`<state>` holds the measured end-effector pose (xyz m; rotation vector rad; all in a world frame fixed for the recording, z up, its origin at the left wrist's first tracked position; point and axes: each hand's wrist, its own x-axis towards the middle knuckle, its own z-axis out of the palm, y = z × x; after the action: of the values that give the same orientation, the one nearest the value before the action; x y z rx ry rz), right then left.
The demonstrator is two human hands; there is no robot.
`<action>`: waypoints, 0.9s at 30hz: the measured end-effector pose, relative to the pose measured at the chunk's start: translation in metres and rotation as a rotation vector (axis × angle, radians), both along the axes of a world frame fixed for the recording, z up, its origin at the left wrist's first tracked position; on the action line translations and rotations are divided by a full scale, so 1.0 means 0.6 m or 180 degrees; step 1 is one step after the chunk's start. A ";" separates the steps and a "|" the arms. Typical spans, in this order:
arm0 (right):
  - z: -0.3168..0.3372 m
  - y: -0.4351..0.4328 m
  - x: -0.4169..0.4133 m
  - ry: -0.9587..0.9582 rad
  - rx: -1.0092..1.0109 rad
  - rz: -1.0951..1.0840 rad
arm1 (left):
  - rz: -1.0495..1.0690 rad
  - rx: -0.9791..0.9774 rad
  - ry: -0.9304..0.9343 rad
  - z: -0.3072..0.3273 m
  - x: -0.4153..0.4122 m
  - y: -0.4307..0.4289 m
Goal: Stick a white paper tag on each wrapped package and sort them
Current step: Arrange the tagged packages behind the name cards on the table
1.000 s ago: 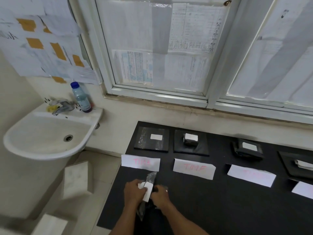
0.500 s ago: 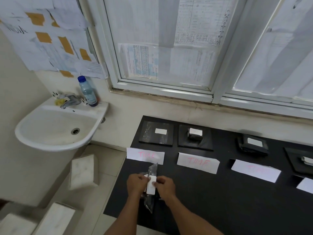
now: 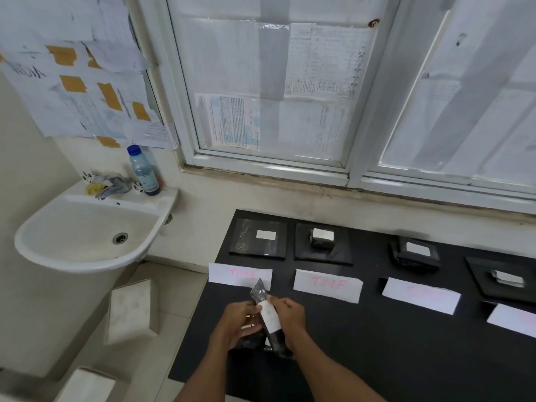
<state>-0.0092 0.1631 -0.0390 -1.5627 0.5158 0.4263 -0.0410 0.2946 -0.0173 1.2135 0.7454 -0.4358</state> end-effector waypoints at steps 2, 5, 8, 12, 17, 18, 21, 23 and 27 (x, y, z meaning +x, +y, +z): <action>0.005 0.001 0.007 -0.0121 -0.0341 0.0070 | 0.0024 -0.0065 -0.0036 0.002 0.004 -0.001; 0.016 0.006 0.014 -0.0266 -0.0663 0.0162 | 0.0063 -0.0047 -0.0158 0.008 0.013 -0.003; 0.025 0.002 0.020 -0.0321 -0.0805 0.0283 | -0.0029 0.0035 -0.0263 0.014 0.020 -0.001; 0.032 -0.004 0.022 -0.0761 -0.1449 0.0725 | 0.0111 0.0076 -0.0302 0.007 0.027 0.001; 0.043 -0.008 0.023 -0.1337 -0.1465 0.1496 | 0.1020 -0.0105 -0.0368 0.011 0.058 0.009; 0.044 -0.011 0.029 -0.1353 -0.1545 0.1597 | 0.1023 -0.0119 -0.0377 0.015 0.068 0.011; 0.050 -0.021 0.052 -0.1418 -0.1797 0.1592 | 0.0952 -0.0145 -0.0394 0.025 0.104 0.017; 0.057 -0.027 0.077 -0.1441 -0.1980 0.1685 | 0.0919 -0.0095 -0.0409 0.026 0.131 0.019; 0.064 -0.026 0.148 -0.1448 -0.2272 0.1912 | 0.0846 0.0387 -0.0523 0.020 0.193 0.033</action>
<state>0.0794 0.1472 -0.0007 -2.4318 -0.2075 0.3270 0.0746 0.3141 -0.0051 1.2264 0.7865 -0.0716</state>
